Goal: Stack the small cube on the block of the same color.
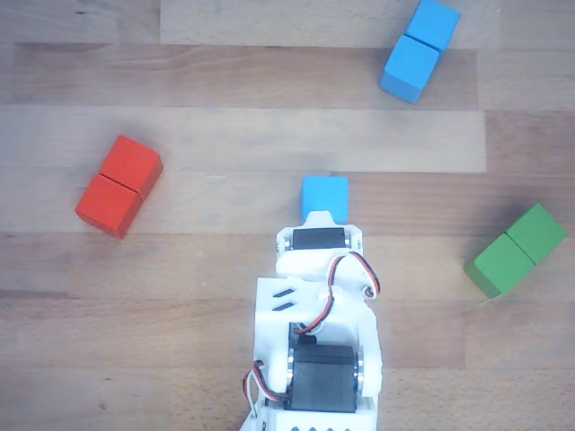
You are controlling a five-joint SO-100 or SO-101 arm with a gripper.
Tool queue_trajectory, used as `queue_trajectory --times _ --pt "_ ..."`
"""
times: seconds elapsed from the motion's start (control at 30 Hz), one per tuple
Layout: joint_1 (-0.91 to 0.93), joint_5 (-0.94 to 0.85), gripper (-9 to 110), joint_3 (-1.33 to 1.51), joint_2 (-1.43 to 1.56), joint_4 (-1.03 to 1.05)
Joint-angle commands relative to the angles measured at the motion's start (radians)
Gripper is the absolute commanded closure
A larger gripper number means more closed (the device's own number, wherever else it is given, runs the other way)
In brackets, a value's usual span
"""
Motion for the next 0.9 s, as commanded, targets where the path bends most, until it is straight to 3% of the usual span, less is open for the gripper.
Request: queue_trajectory --times 0.0,0.37,0.57,0.87 --pt "0.008 0.005 98 -0.023 0.031 -0.003" --pt "0.009 -0.008 98 -0.035 0.02 -0.002" --pt "0.009 -0.009 98 -0.245 0.002 0.015" --pt "0.008 0.003 98 -0.706 -0.588 0.017"
